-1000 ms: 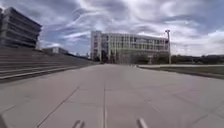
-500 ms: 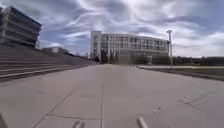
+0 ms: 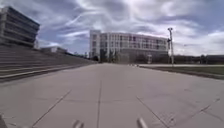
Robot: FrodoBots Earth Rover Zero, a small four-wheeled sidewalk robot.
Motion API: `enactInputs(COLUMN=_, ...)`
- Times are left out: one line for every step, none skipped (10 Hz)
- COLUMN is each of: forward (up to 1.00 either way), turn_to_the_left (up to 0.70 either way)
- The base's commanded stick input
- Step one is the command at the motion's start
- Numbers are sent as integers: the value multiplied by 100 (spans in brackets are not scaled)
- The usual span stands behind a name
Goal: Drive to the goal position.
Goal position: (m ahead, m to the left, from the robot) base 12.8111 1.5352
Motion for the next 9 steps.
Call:
enactInputs(forward=70, turn_to_the_left=0)
enactInputs(forward=70, turn_to_the_left=0)
enactInputs(forward=70, turn_to_the_left=0)
enactInputs(forward=70, turn_to_the_left=0)
enactInputs(forward=70, turn_to_the_left=0)
enactInputs(forward=70, turn_to_the_left=0)
enactInputs(forward=70, turn_to_the_left=0)
enactInputs(forward=70, turn_to_the_left=3)
enactInputs(forward=70, turn_to_the_left=33)
